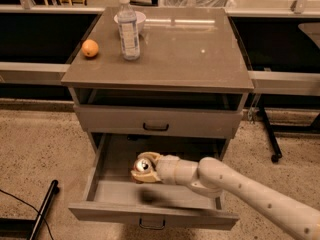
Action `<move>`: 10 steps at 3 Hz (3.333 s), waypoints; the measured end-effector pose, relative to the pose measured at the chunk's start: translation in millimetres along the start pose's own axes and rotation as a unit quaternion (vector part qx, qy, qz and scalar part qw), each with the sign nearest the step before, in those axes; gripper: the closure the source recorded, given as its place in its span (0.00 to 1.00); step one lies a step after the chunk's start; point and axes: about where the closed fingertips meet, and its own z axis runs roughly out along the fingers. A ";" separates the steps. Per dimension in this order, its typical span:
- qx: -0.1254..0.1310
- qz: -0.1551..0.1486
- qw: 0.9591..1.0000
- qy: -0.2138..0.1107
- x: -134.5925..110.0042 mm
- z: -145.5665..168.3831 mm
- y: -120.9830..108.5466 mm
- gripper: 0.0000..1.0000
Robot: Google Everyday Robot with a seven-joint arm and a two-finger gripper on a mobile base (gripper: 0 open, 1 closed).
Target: Pick coke can from middle drawer and place on counter
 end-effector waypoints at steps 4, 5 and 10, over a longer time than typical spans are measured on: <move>-0.033 -0.089 0.991 0.094 -306.2 -233.2 -90.2 1.00; -0.019 -0.035 0.993 0.108 -332.8 -260.8 -129.1 1.00; 0.175 0.124 0.973 0.089 -336.4 -247.0 -284.7 0.00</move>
Offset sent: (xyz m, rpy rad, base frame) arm -0.0467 -0.1580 0.3093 -0.1922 -0.1527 0.2747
